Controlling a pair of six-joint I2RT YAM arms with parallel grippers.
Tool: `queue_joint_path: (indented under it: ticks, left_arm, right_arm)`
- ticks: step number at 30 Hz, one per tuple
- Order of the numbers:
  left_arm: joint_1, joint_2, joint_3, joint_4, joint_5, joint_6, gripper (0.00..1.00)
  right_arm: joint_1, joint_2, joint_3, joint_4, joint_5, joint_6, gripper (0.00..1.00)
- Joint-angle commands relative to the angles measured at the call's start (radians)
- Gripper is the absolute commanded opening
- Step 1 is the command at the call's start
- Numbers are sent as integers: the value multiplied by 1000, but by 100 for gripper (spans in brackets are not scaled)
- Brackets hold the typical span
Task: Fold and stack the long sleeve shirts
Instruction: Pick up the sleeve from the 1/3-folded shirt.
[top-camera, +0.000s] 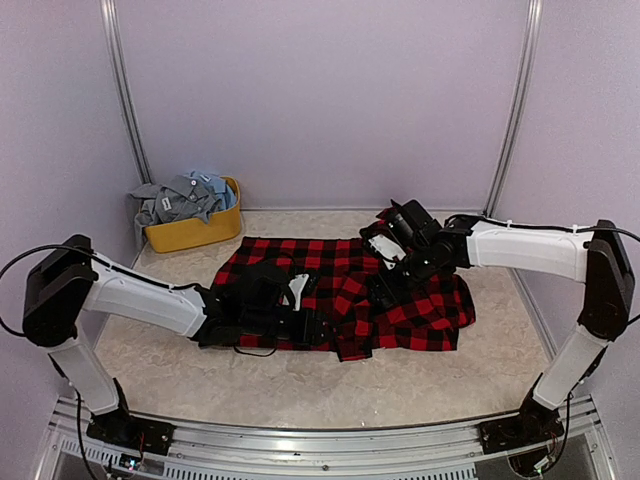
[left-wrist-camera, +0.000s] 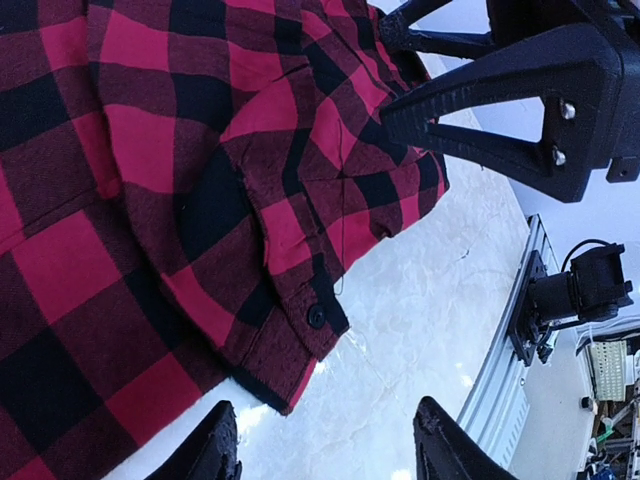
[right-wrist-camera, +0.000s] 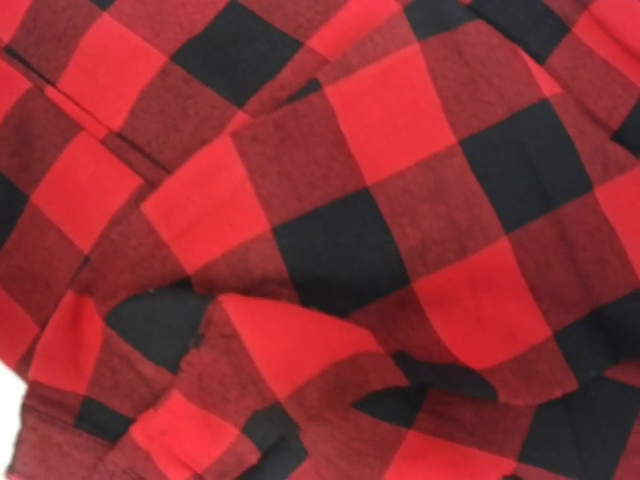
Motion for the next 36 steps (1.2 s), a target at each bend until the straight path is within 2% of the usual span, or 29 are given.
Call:
queue_joint_path:
  ticks: [1, 7, 15, 24, 32, 36]
  left_arm:
    - [8, 93, 89, 31, 46, 12, 53]
    - [27, 164, 143, -22, 33, 18, 47]
    - [27, 201, 167, -66, 0, 28, 46]
    - [35, 239, 195, -89, -9, 32, 37]
    - [36, 252, 210, -114, -28, 47, 37]
    - [35, 264, 216, -112, -27, 47, 34]
  right_arm:
    - [-20, -46, -38, 26, 12, 7, 71]
    - [-26, -46, -61, 33, 12, -2, 71]
    - [-32, -34, -80, 48, 10, -9, 71]
    - [-34, -27, -91, 53, 8, -12, 70]
    - [-33, -26, -107, 56, 7, -13, 70]
    - [-34, -25, -104, 54, 8, -14, 70]
